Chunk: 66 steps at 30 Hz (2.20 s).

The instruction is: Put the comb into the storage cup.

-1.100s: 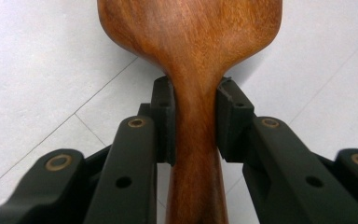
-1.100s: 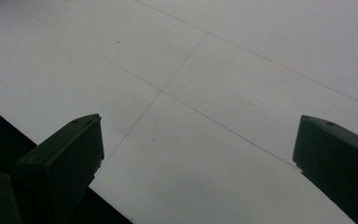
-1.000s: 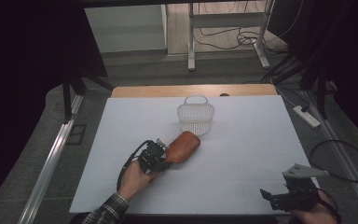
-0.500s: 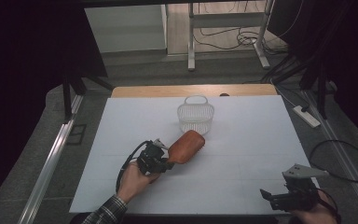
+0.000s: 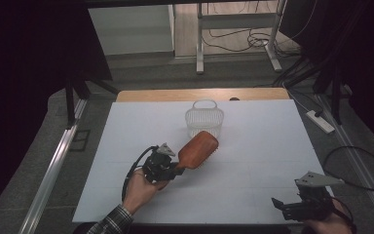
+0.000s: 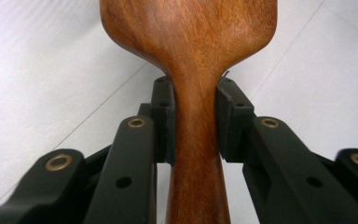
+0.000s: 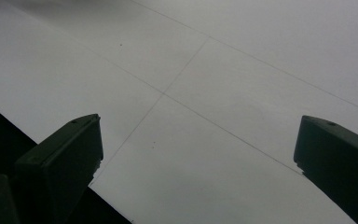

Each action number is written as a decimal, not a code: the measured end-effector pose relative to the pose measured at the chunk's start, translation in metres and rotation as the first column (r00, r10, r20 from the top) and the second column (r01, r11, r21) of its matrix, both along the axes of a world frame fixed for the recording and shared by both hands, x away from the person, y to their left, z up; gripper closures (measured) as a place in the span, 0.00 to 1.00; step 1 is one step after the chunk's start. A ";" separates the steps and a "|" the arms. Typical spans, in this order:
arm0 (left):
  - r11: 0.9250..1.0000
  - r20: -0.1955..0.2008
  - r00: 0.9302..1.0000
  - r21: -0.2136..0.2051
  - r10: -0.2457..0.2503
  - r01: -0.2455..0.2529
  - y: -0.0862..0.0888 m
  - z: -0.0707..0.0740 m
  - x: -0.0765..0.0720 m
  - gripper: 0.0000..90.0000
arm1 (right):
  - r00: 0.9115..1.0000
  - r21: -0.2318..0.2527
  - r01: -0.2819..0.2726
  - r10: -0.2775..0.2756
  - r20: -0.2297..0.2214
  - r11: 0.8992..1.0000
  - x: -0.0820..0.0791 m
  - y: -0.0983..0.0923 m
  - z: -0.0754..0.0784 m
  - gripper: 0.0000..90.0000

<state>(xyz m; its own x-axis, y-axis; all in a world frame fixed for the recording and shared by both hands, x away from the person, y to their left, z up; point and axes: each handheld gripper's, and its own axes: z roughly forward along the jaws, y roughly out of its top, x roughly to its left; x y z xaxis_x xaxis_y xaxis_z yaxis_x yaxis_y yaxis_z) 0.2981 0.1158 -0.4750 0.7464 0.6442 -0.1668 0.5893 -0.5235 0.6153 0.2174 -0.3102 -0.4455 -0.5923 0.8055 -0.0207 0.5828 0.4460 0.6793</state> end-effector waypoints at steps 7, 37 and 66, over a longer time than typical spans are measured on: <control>1.000 0.017 1.000 -0.023 -0.004 0.005 0.000 0.003 -0.002 0.79 | 1.000 0.016 -0.018 0.018 0.008 1.000 -0.001 0.000 0.001 0.00; 0.994 0.072 0.997 -0.107 -0.023 0.030 -0.001 0.015 -0.005 0.79 | 0.996 0.212 -0.082 0.074 0.042 0.974 0.027 0.022 0.021 0.00; 0.983 0.121 0.992 -0.172 -0.045 0.066 -0.009 0.023 -0.010 0.79 | 0.988 0.294 -0.157 0.153 0.037 0.943 0.069 0.086 0.030 0.00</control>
